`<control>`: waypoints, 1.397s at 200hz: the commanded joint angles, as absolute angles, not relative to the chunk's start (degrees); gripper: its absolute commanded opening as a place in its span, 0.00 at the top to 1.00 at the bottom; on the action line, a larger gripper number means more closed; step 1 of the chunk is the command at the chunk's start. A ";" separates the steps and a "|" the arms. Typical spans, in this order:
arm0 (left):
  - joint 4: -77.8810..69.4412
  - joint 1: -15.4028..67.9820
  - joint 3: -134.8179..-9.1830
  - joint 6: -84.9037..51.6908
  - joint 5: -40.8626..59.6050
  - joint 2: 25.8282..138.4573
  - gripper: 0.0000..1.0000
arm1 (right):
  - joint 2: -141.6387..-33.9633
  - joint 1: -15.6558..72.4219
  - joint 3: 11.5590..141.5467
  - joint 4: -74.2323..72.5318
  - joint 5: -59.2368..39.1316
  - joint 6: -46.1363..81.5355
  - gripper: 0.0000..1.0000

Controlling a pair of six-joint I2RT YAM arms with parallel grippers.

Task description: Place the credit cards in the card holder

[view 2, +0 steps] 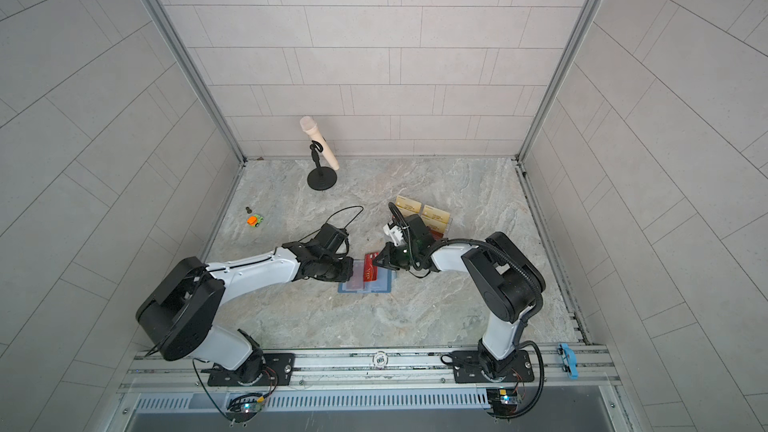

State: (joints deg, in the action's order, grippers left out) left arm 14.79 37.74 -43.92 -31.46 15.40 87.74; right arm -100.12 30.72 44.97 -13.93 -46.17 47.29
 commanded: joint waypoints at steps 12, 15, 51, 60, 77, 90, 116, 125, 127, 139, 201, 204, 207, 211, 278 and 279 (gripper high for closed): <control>14.56 37.40 -43.22 -31.46 15.22 87.27 0.89 | -99.86 31.10 44.94 -13.44 -46.33 46.98 1.00; 14.56 37.44 -43.21 -31.42 15.27 87.28 0.89 | -99.68 31.10 45.00 -12.99 -46.25 46.68 1.00; 14.66 37.35 -43.33 -31.41 15.16 87.19 0.89 | -99.11 31.10 44.32 -13.10 -46.17 47.66 1.00; 14.68 37.35 -43.32 -31.45 15.20 87.19 0.89 | -99.18 31.05 43.67 -14.55 -46.18 48.71 1.00; 14.67 37.35 -43.27 -31.43 15.21 87.08 0.89 | -99.58 31.20 42.72 -17.00 -46.49 50.56 1.00; 14.76 37.35 -43.31 -31.37 15.13 87.06 0.89 | -99.75 31.20 42.25 -18.03 -46.58 51.36 1.00; 14.85 37.31 -43.48 -31.29 15.12 87.08 0.89 | -99.36 31.20 41.53 -18.85 -46.58 52.16 1.00; 14.85 37.35 -43.48 -31.34 15.14 87.04 0.89 | -99.08 31.20 41.27 -18.90 -46.63 52.36 1.00; 14.85 37.35 -43.50 -31.30 15.12 87.02 0.89 | -99.02 31.20 41.21 -18.90 -46.72 52.38 1.00; 14.85 37.35 -43.51 -31.29 15.12 87.05 0.89 | -98.62 31.16 40.96 -18.99 -46.67 52.47 1.00; 15.02 37.35 -43.56 -31.22 15.12 87.08 0.89 | -99.14 31.33 40.25 -21.87 -47.54 54.06 1.00; 15.03 37.33 -43.55 -31.26 15.12 87.03 0.89 | -99.14 31.37 40.24 -21.88 -47.55 54.04 1.00; 15.03 37.35 -43.57 -31.22 15.12 87.09 0.89 | -99.20 31.38 40.24 -21.93 -47.64 54.10 1.00; 15.02 37.35 -43.59 -31.20 15.12 87.04 0.89 | -99.21 31.34 40.18 -22.24 -47.71 54.22 1.00; 15.03 37.35 -43.77 -31.24 15.18 87.10 0.89 | -100.14 31.39 39.25 -24.43 -48.78 56.17 1.00; 15.03 37.35 -43.77 -31.22 15.19 87.15 0.89 | -100.21 31.38 39.27 -24.48 -48.87 56.21 1.00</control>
State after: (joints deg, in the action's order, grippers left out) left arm 14.81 37.63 -43.90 -31.46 15.40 87.74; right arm -99.96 31.14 40.01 -22.63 -47.81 54.52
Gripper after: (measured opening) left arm 0.109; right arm 0.056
